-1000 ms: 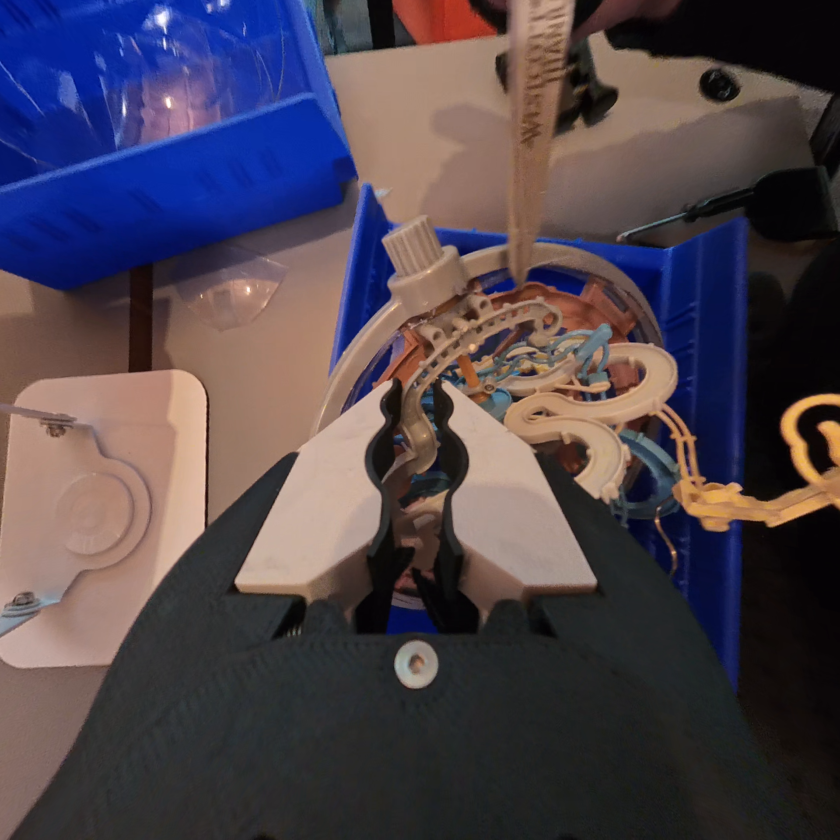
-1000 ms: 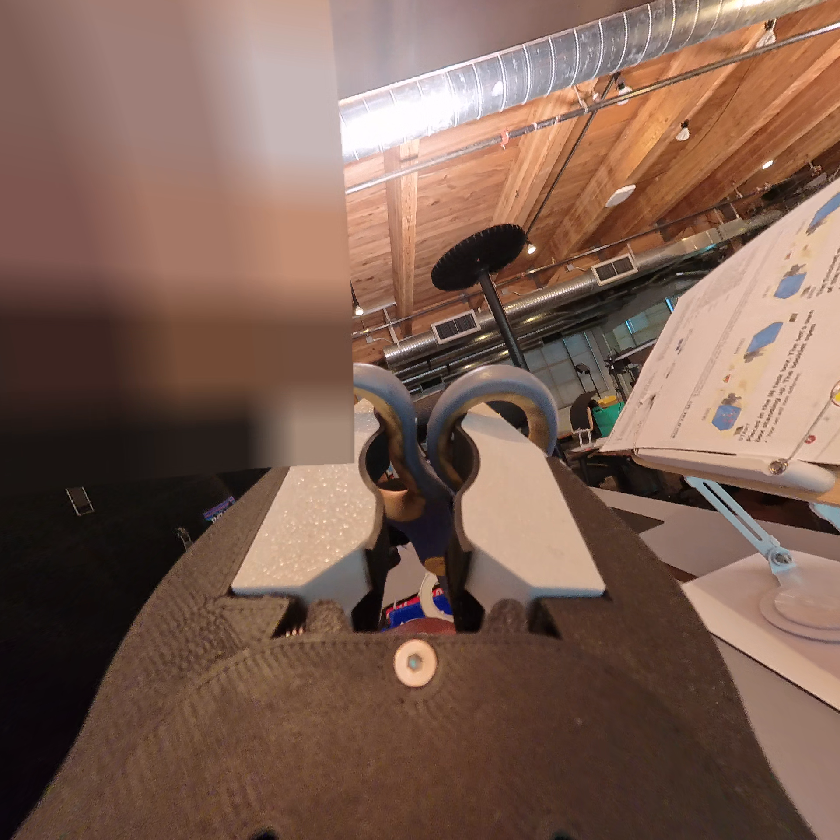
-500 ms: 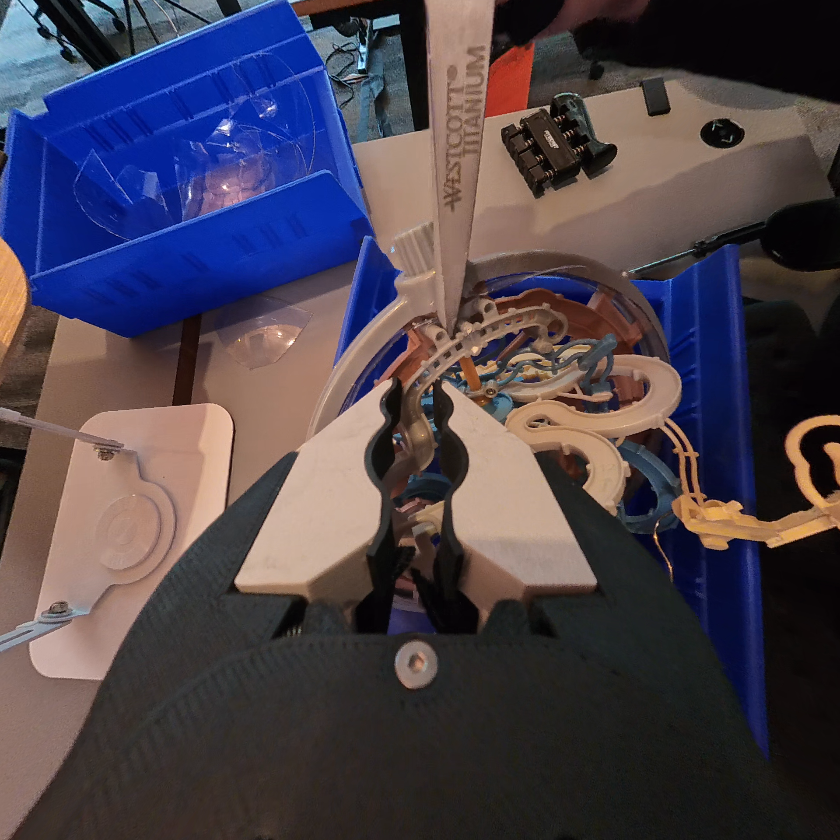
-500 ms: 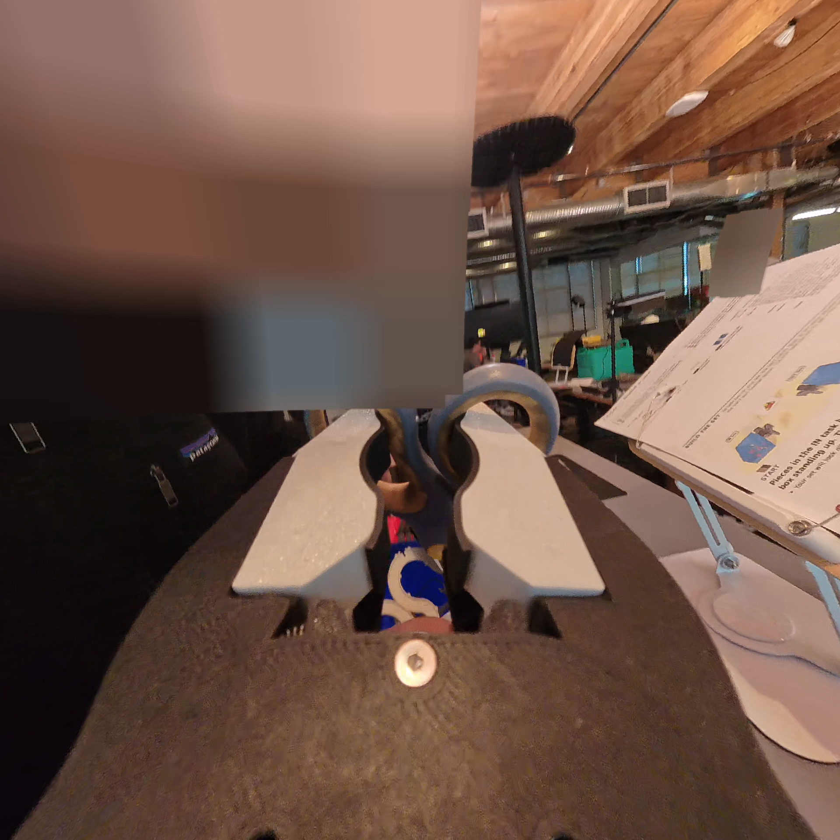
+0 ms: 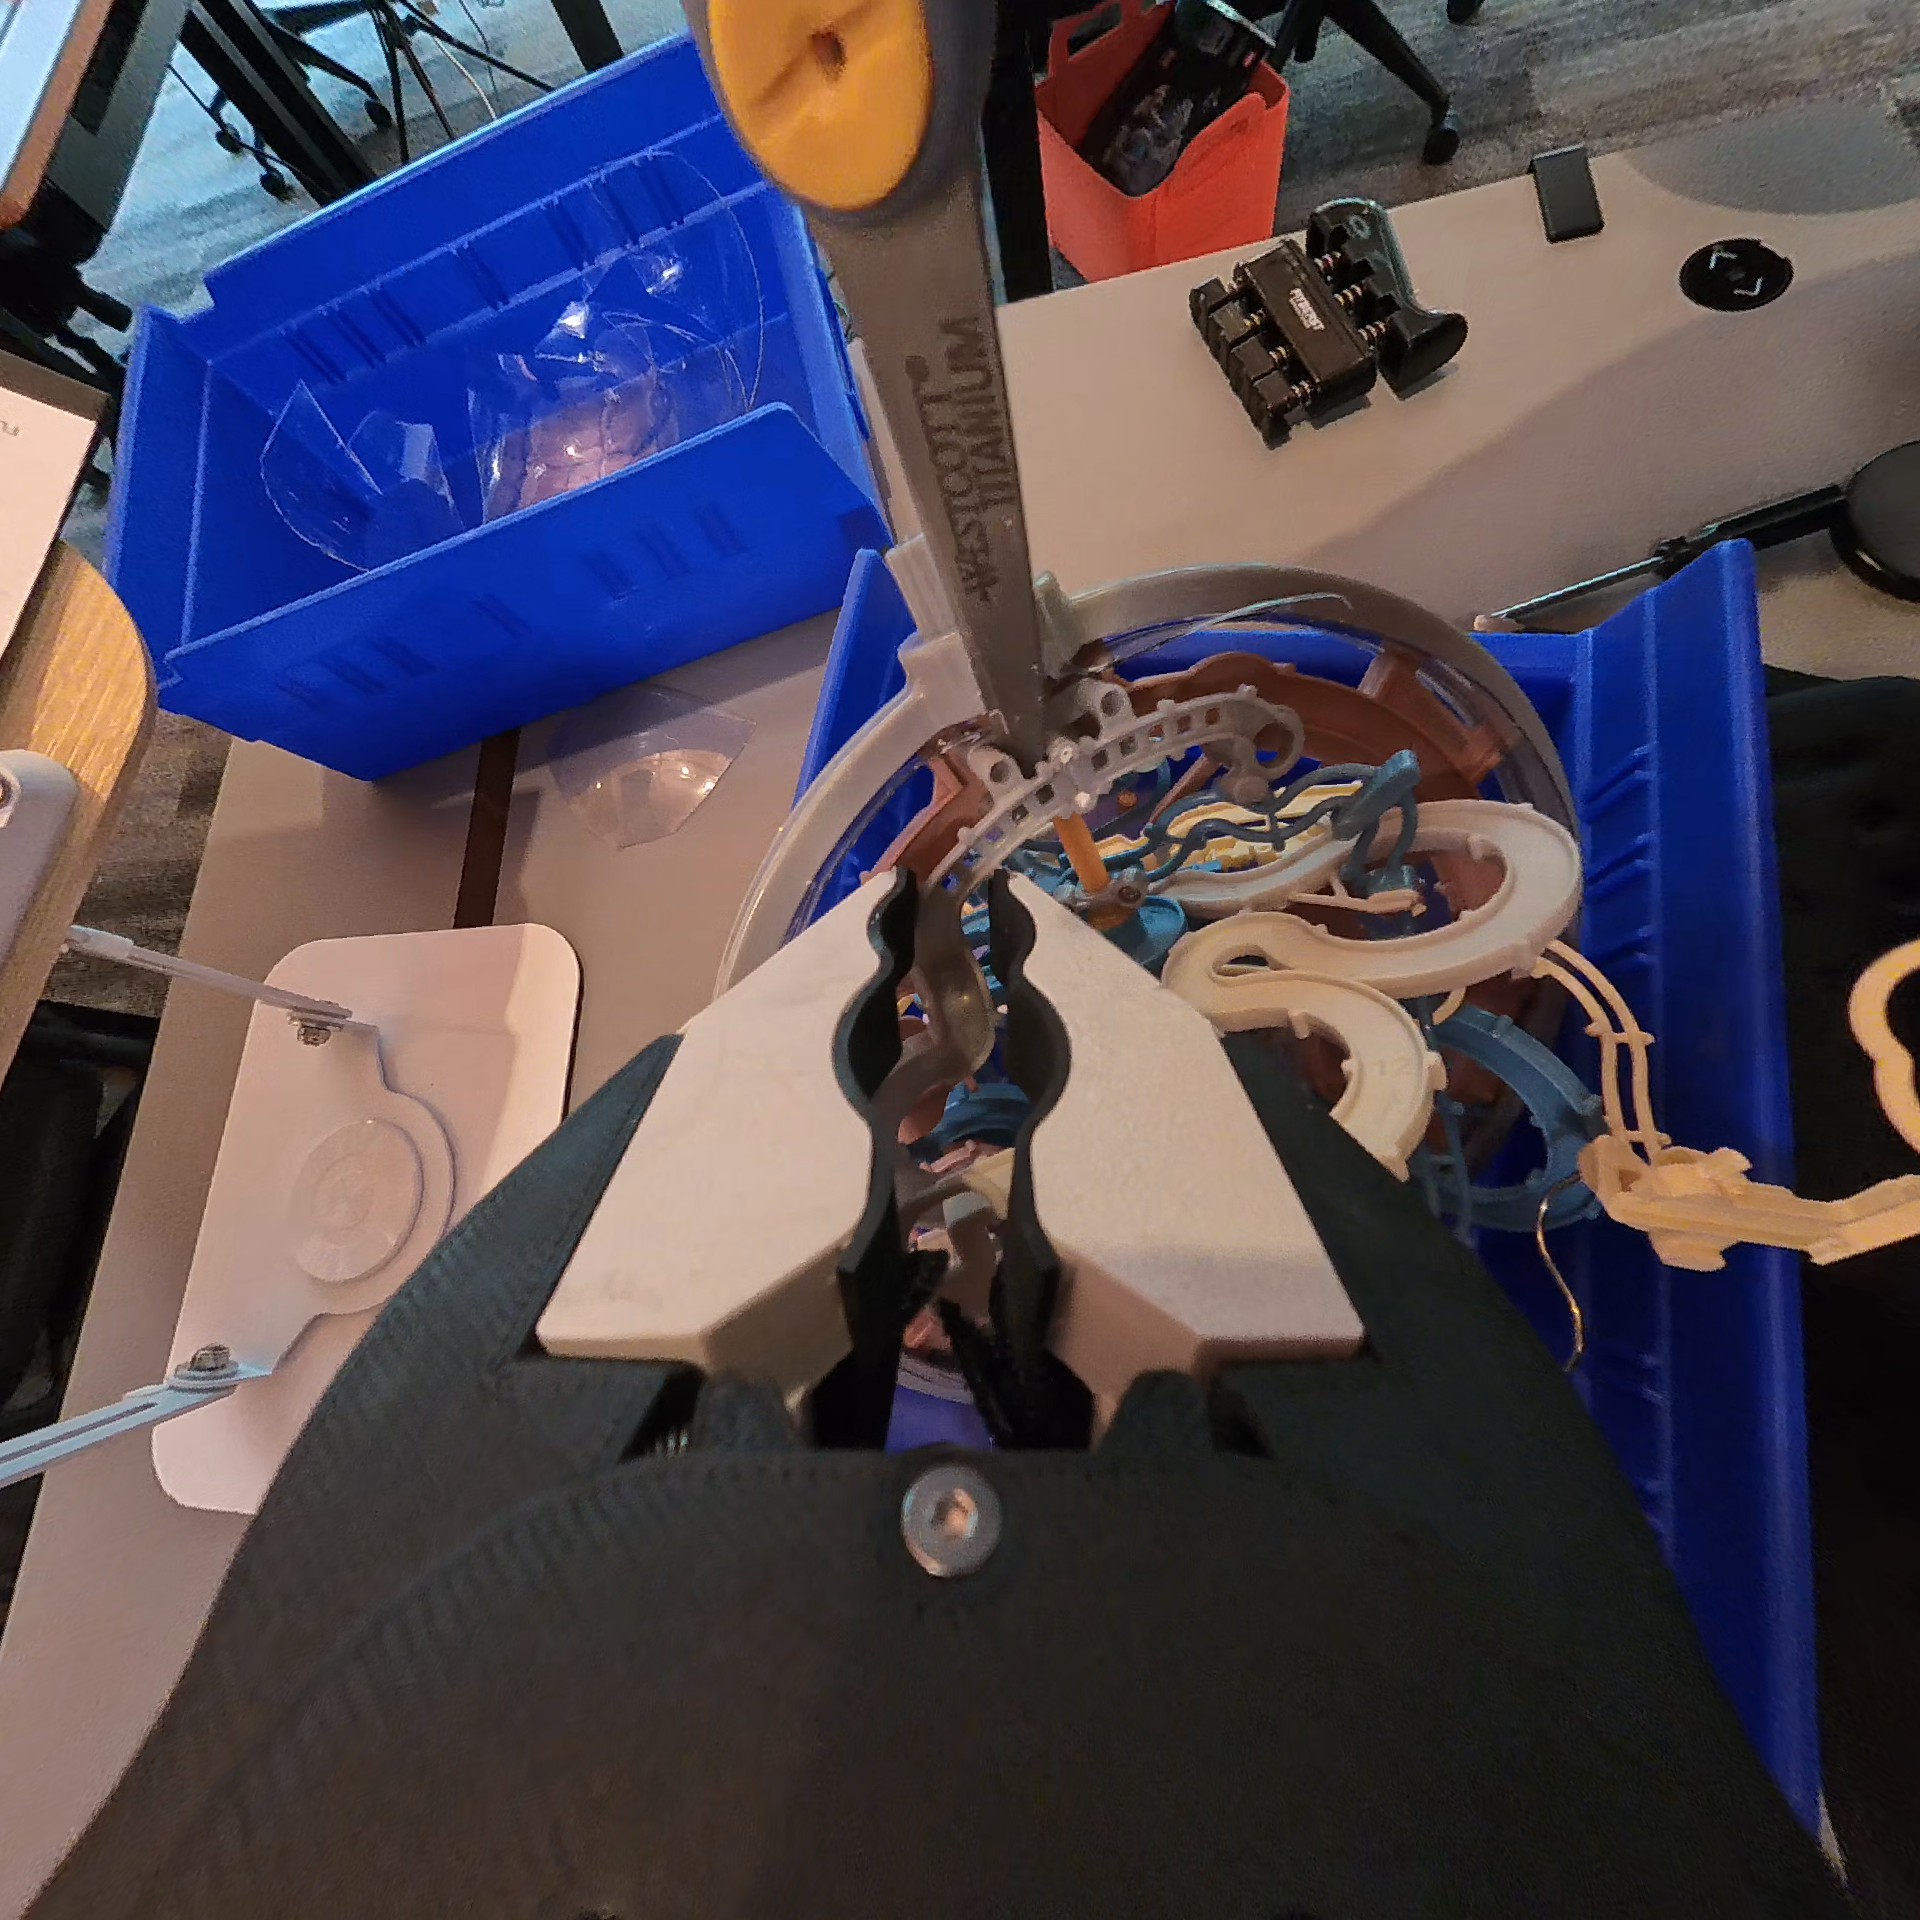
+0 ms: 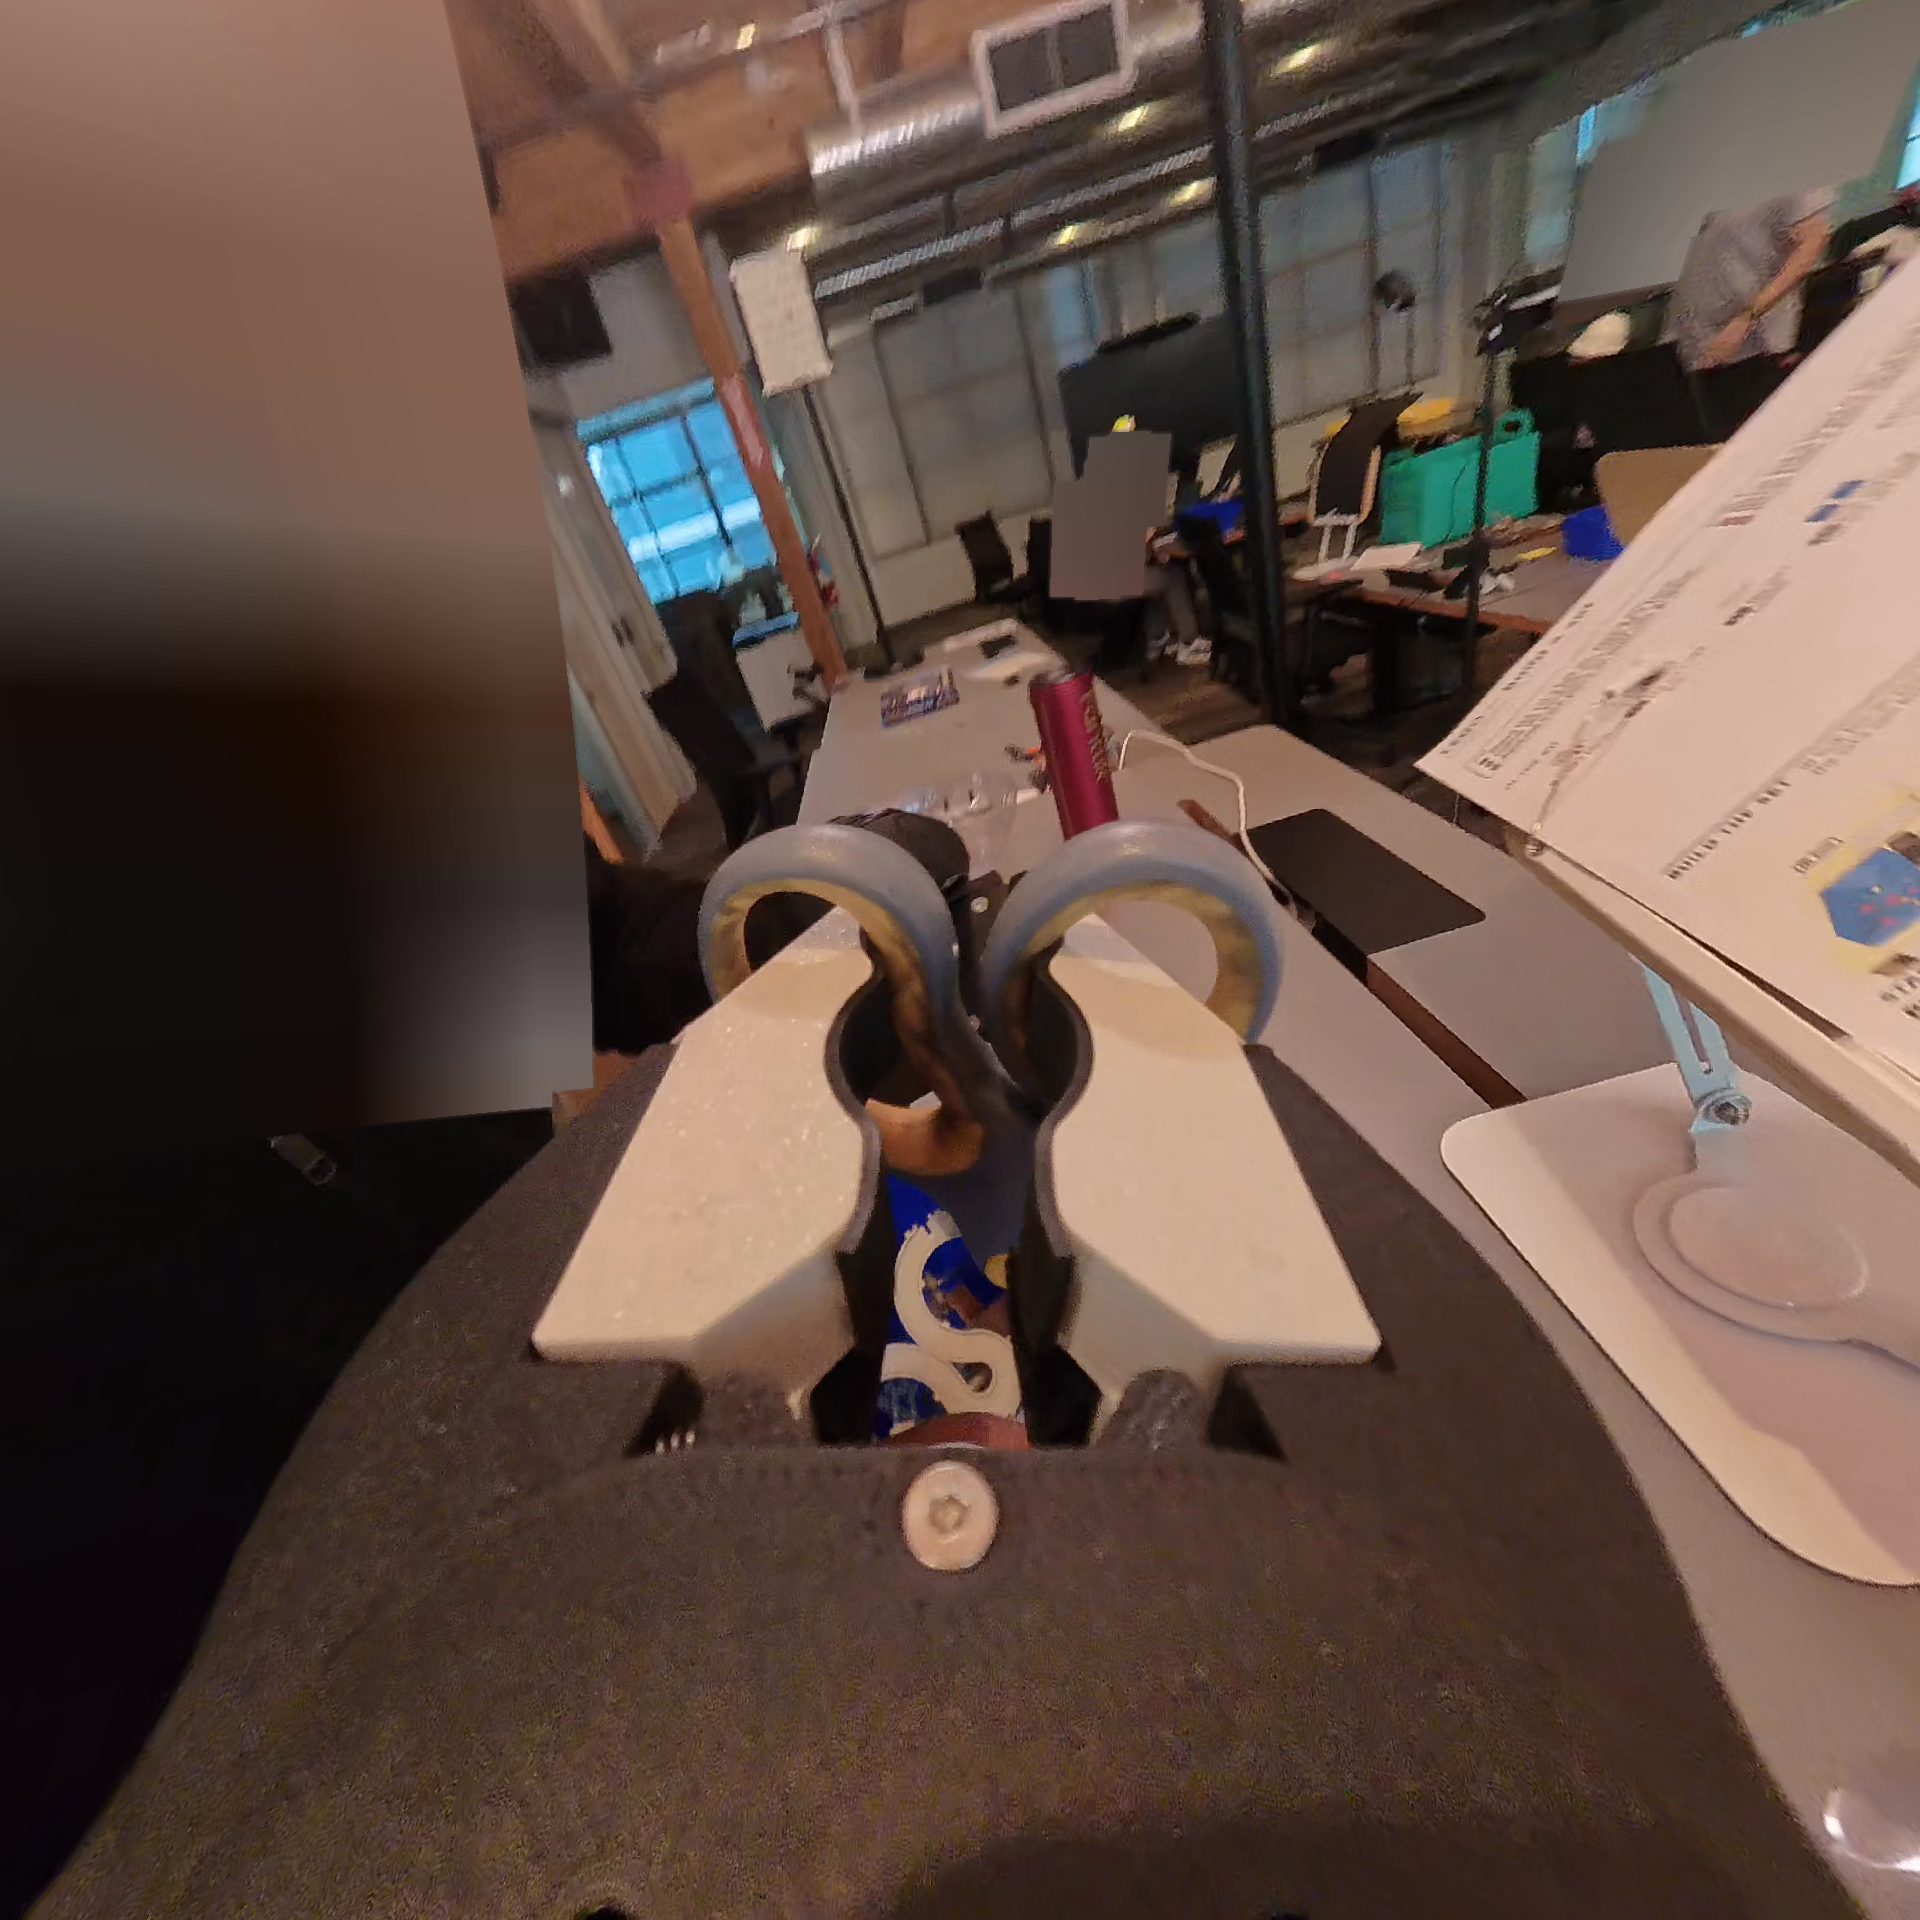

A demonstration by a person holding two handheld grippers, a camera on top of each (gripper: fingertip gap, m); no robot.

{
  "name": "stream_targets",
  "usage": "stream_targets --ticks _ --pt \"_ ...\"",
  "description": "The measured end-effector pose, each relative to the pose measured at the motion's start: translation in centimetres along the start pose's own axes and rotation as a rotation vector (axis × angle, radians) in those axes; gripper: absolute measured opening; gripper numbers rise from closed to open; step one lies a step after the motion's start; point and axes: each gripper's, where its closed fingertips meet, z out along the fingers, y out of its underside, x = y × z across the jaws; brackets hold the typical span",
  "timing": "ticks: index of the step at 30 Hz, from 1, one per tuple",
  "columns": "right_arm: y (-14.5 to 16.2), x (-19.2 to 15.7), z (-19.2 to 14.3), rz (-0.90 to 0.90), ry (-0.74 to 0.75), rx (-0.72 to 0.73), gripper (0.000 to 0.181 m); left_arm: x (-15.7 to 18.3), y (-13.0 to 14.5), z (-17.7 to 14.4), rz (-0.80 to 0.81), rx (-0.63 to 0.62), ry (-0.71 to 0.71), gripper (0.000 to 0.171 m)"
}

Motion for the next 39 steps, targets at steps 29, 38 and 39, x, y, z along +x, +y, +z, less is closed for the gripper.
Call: stream_targets --ticks 29,38,39 --pt "8.2 3.6 -8.6 0.524 0.198 0.666 0.018 1.6 -0.7 -1.4 0.005 0.205 -0.114 0.006" --pt "2.4 -0.8 -7.7 0.192 0.167 0.374 0.018 1.7 0.1 -2.0 0.055 0.223 -0.086 0.007" --pt "2.5 -1.0 -7.4 0.194 0.157 0.334 0.018 1.7 0.1 -2.0 0.054 0.220 -0.075 0.007"
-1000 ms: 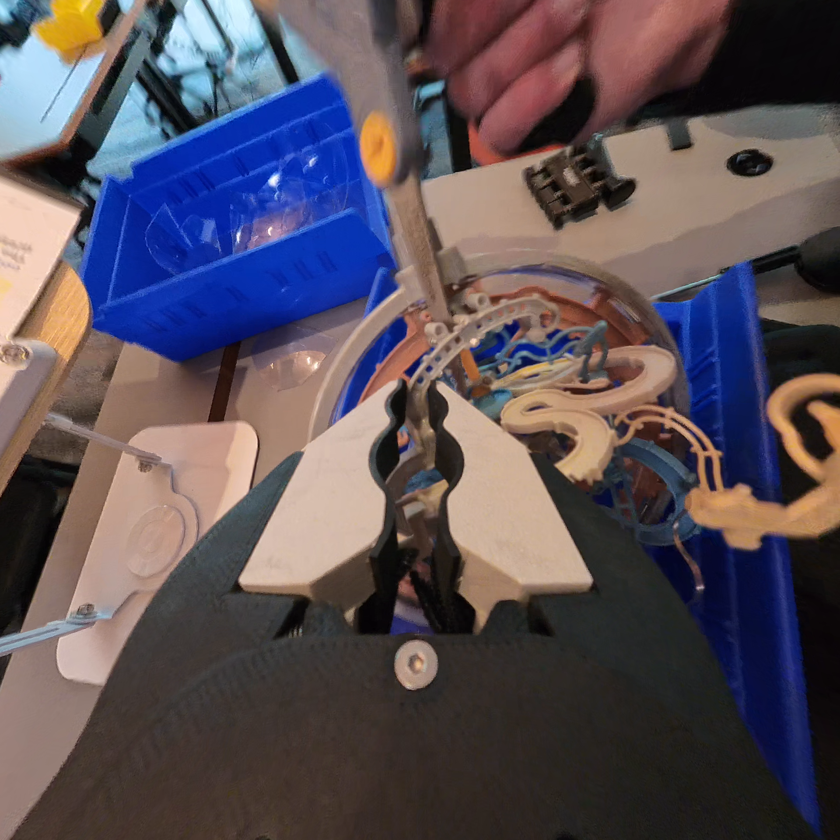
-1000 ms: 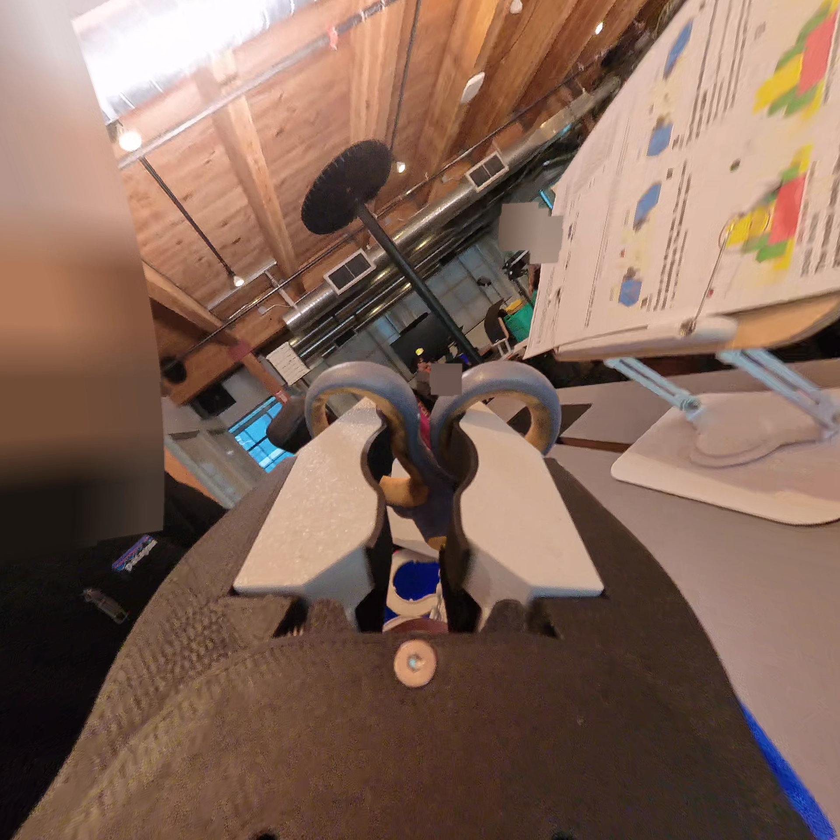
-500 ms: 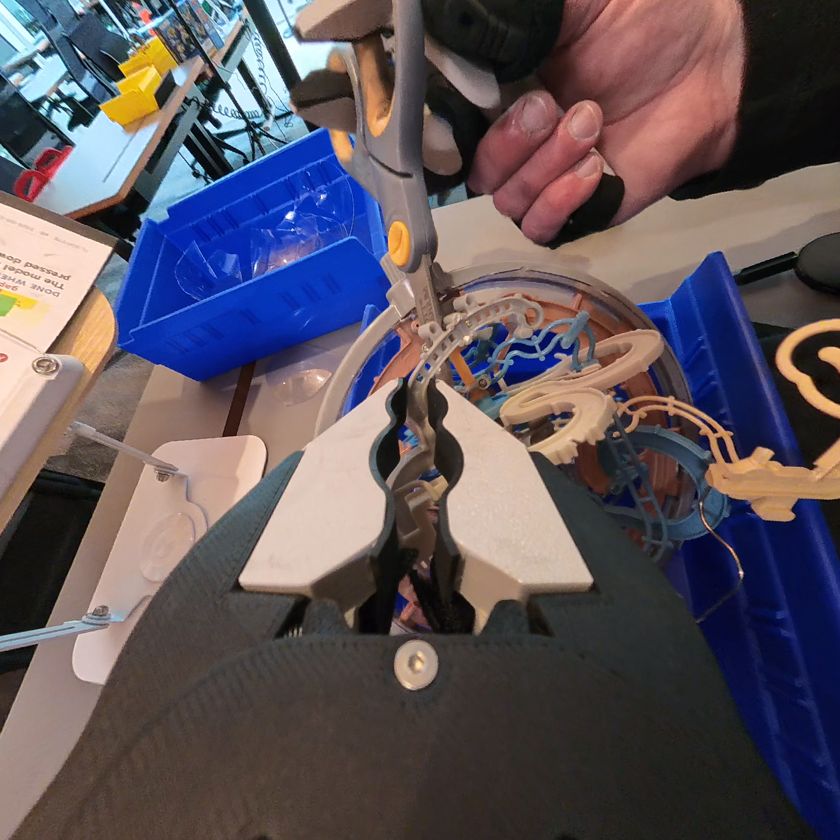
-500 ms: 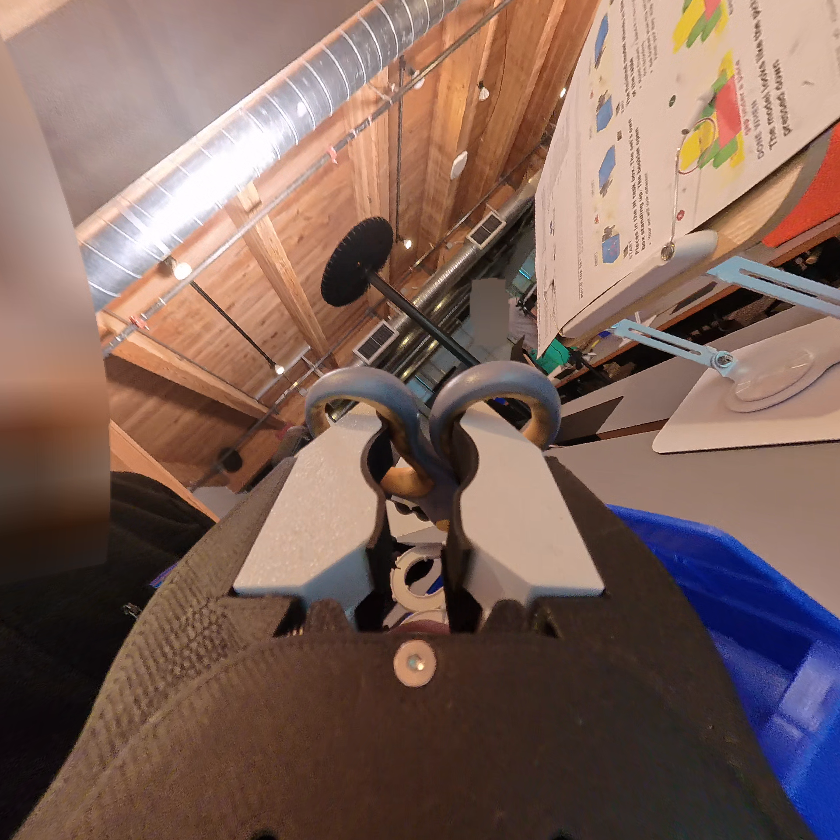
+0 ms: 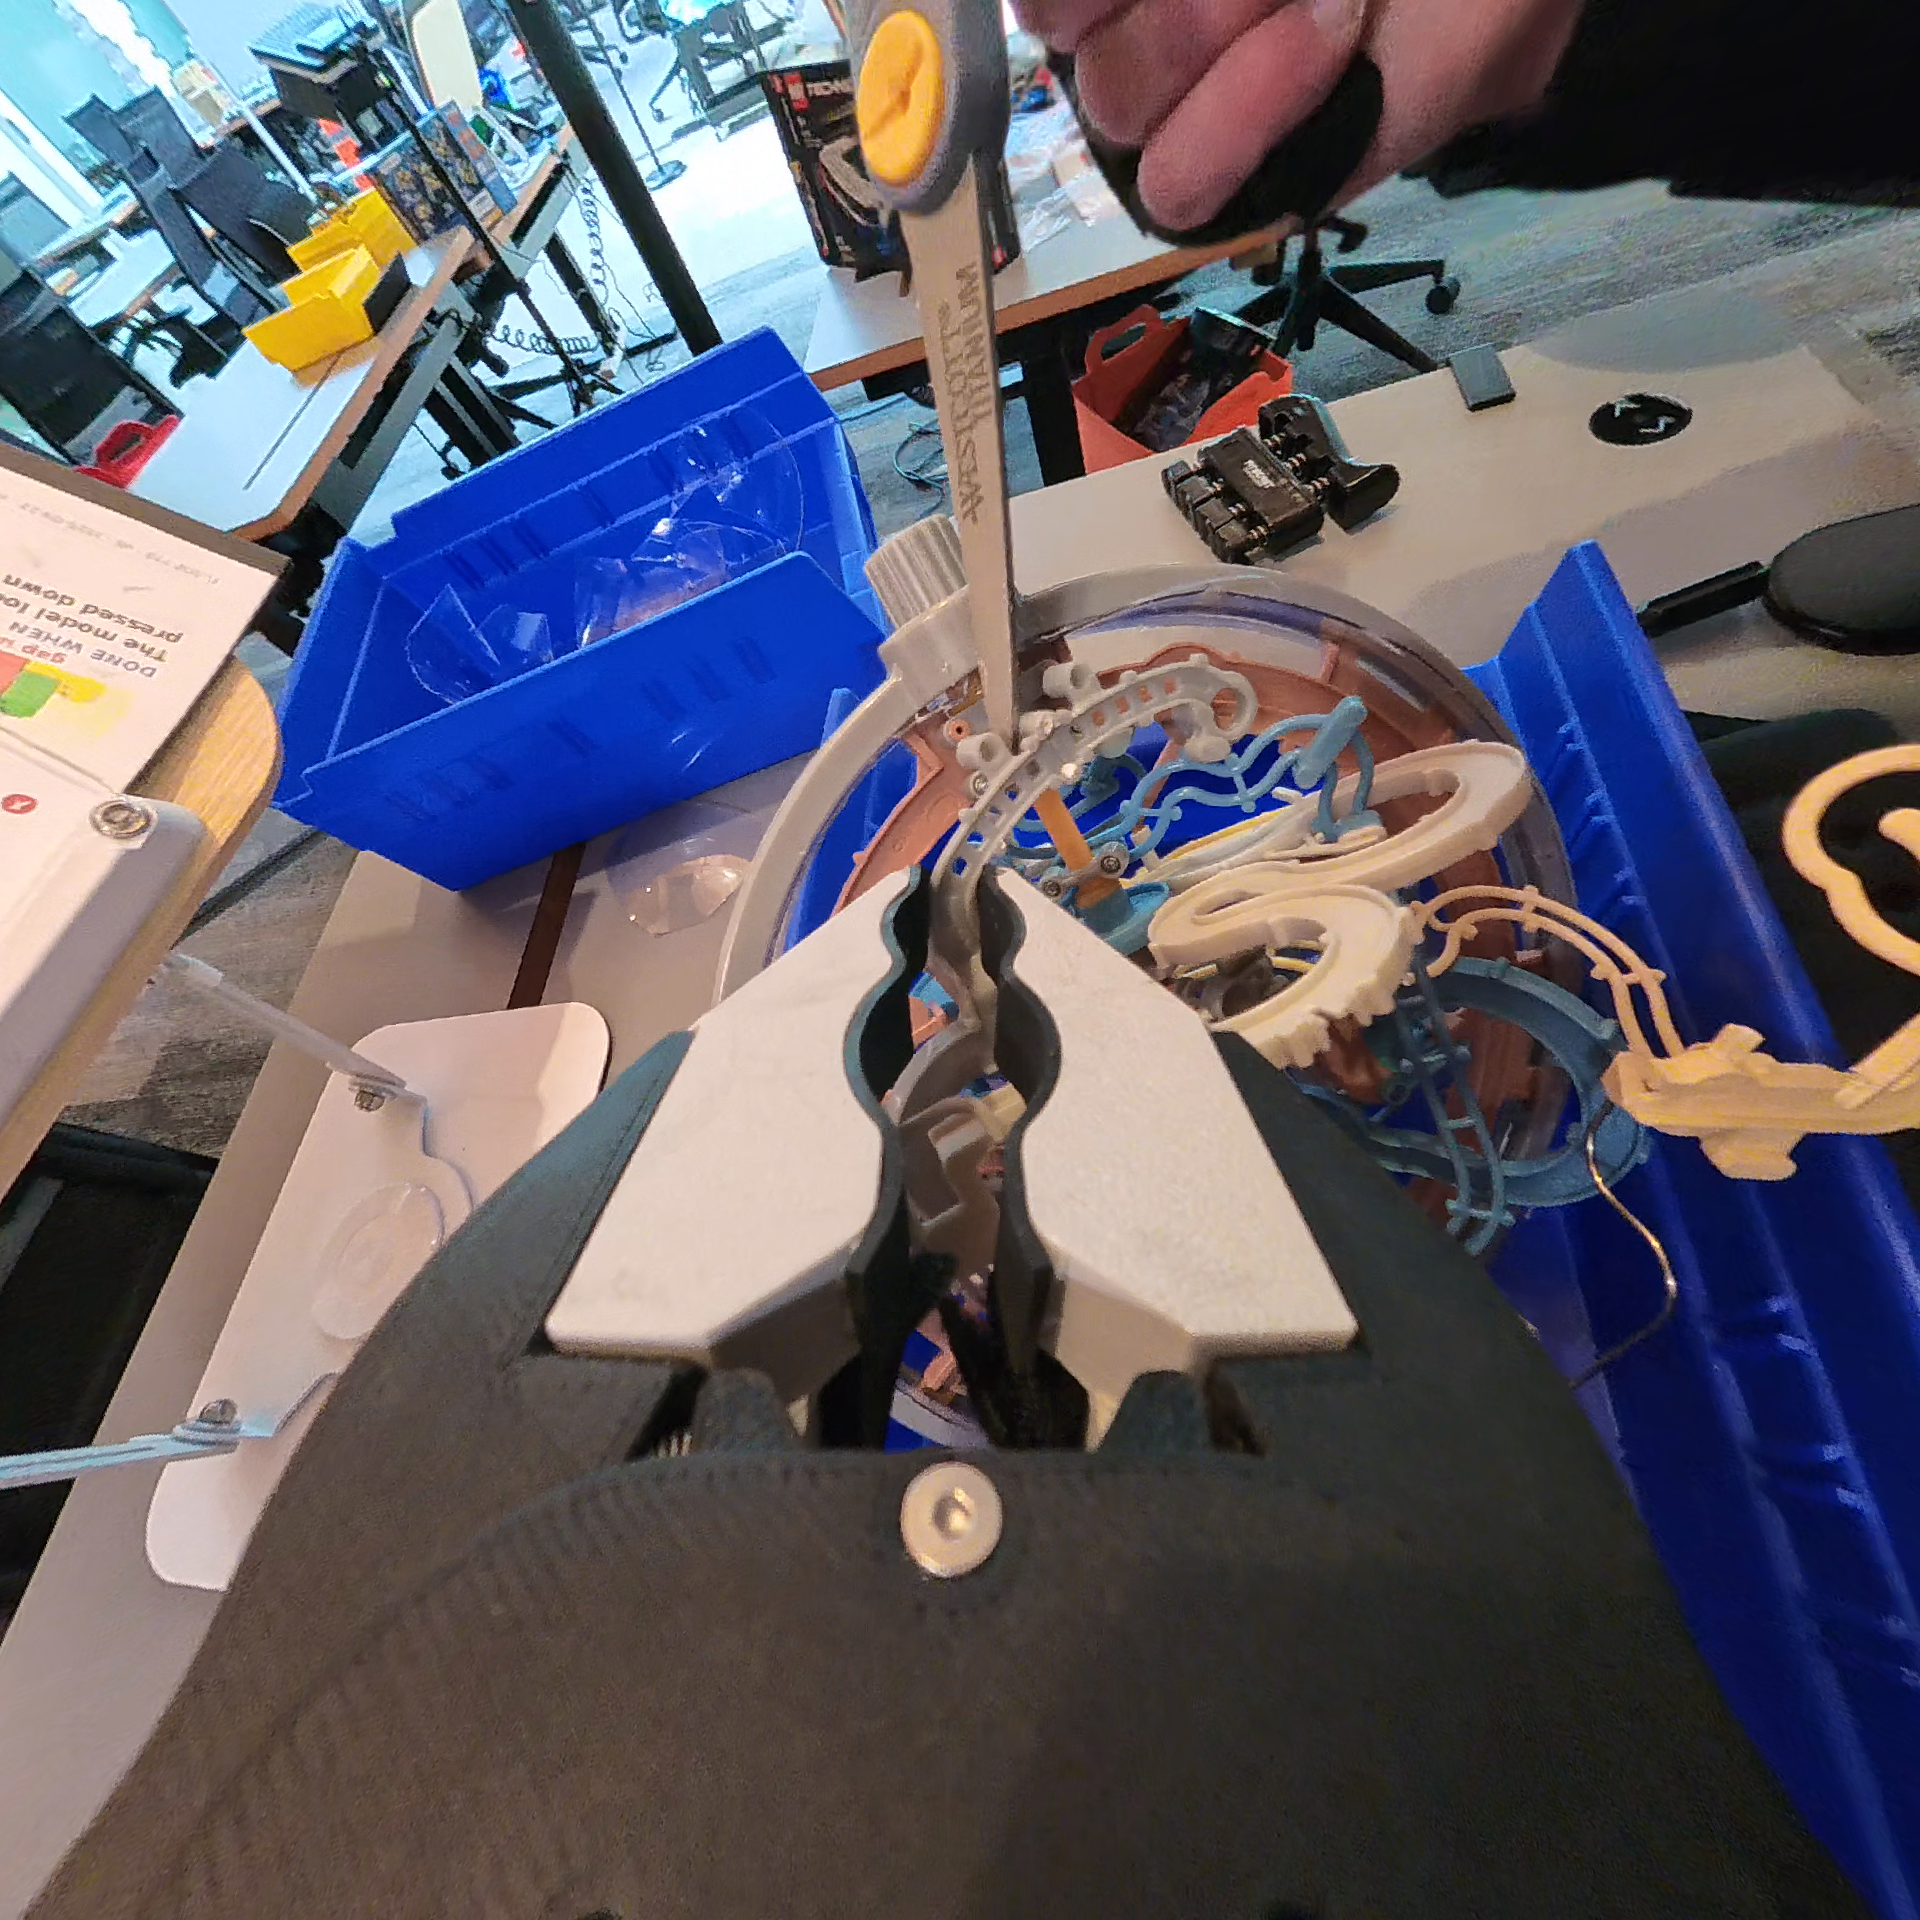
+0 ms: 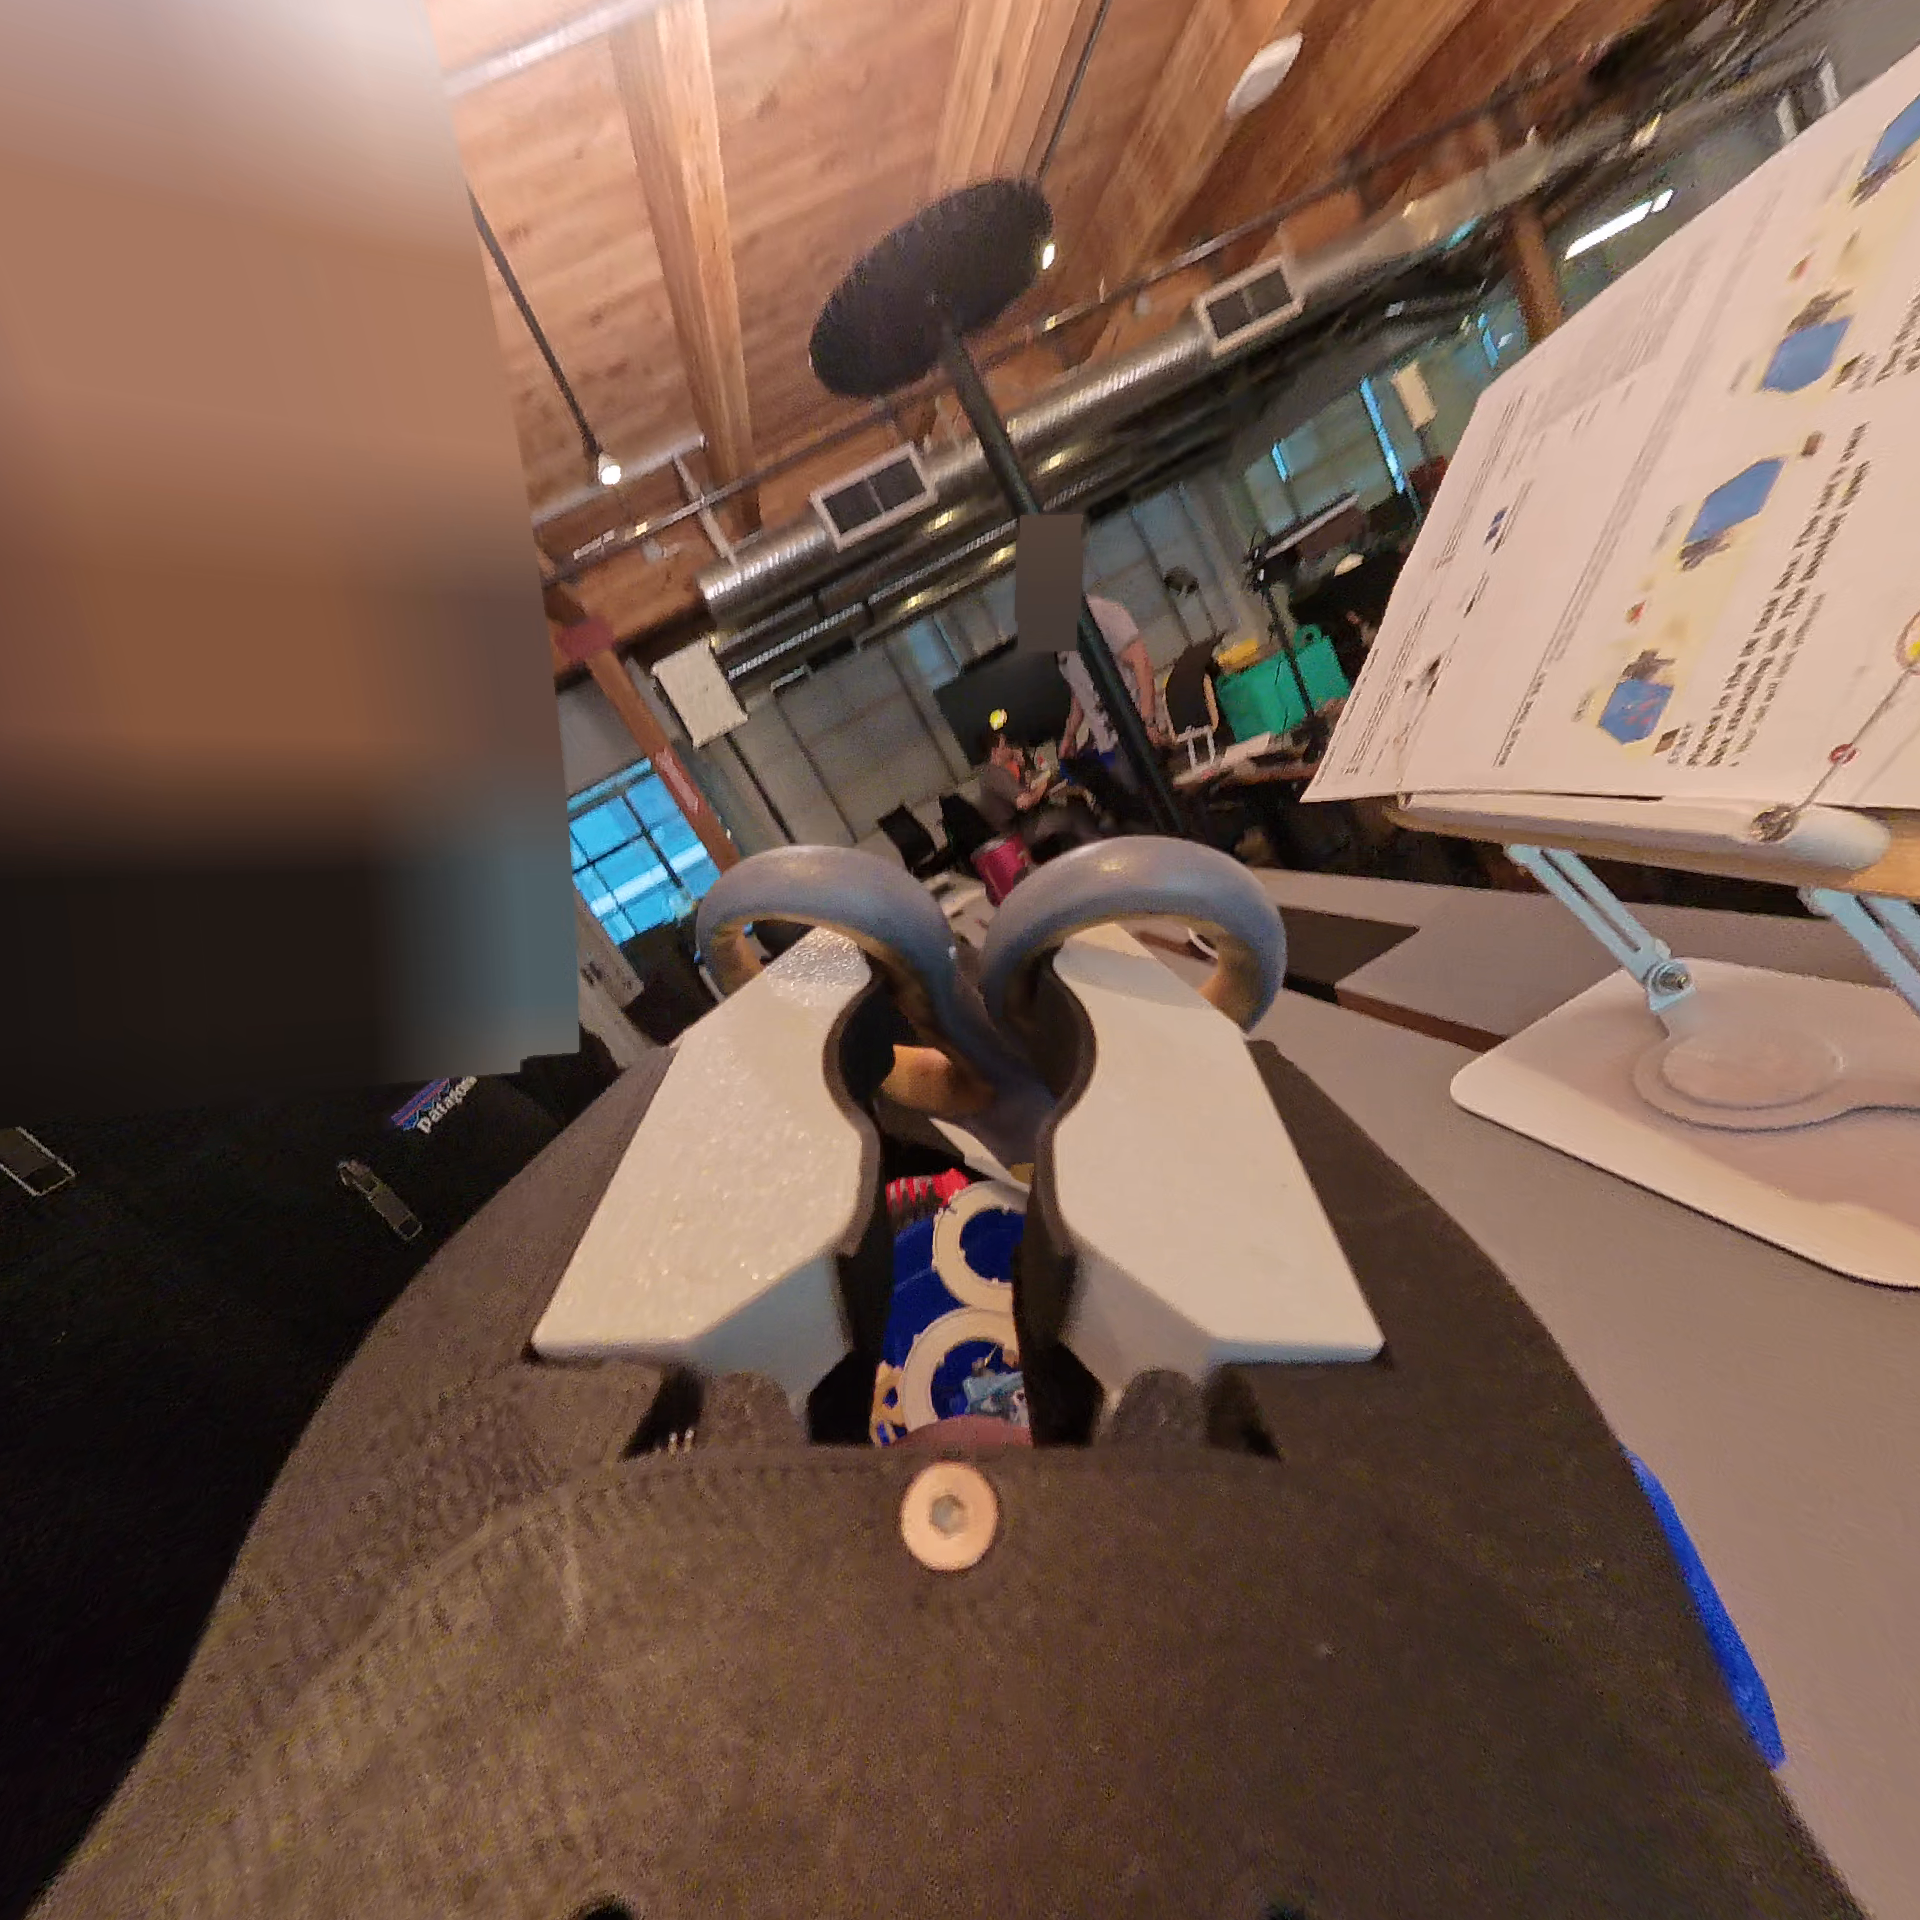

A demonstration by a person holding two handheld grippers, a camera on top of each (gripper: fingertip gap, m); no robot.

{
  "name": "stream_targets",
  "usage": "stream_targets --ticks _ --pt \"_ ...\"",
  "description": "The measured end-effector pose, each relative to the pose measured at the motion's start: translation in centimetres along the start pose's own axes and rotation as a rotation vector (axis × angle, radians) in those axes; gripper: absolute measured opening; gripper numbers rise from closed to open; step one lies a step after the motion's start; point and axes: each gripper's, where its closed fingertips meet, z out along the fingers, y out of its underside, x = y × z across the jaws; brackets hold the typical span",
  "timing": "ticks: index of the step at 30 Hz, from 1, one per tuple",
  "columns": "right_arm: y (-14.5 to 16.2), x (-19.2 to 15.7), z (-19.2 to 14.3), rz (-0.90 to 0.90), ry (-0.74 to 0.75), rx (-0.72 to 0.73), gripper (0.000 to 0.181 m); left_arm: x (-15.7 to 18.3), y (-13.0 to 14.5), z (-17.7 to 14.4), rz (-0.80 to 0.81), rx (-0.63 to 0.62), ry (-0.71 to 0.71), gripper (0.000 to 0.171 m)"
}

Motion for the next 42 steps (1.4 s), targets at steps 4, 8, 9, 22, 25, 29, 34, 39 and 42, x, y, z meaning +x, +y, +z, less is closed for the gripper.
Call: stream_targets --ticks 4,8,9,22,25,29,34,39,42 --pt "0.9 -0.2 0.9 -0.003 -0.021 -0.075 0.019 -0.1 0.2 0.1 -0.001 -0.046 0.035 0.009" --pt "1.7 -0.2 2.0 -0.012 -0.018 -0.104 0.019 -0.4 -1.0 -0.5 -0.015 -0.074 0.042 0.023" --pt "1.7 -0.2 2.1 -0.008 -0.019 -0.099 0.018 -0.1 -1.4 -0.5 -0.001 -0.099 0.061 0.028" --pt "2.4 -0.3 3.4 0.002 -0.021 -0.143 0.018 4.7 -1.9 1.6 0.489 -0.419 0.188 0.021" --pt "2.6 -0.5 3.7 -0.004 -0.021 -0.163 0.019 4.8 -1.7 1.5 0.494 -0.454 0.232 0.019" --pt "2.2 -0.7 3.9 -0.011 -0.026 -0.175 0.019 4.7 -1.9 1.2 0.452 -0.411 0.268 0.011" --pt "0.6 -1.4 2.8 -0.030 -0.003 -0.105 0.018 4.7 -1.8 0.6 0.439 -0.330 0.198 0.010" --pt "-0.5 -3.0 1.0 -0.028 -0.042 -0.023 0.018 4.6 -1.7 0.0 0.370 -0.256 0.158 0.010" --pt "-0.5 -3.8 -0.1 -0.051 -0.055 0.021 0.017 4.3 -1.6 -0.3 0.322 -0.207 0.139 0.011"
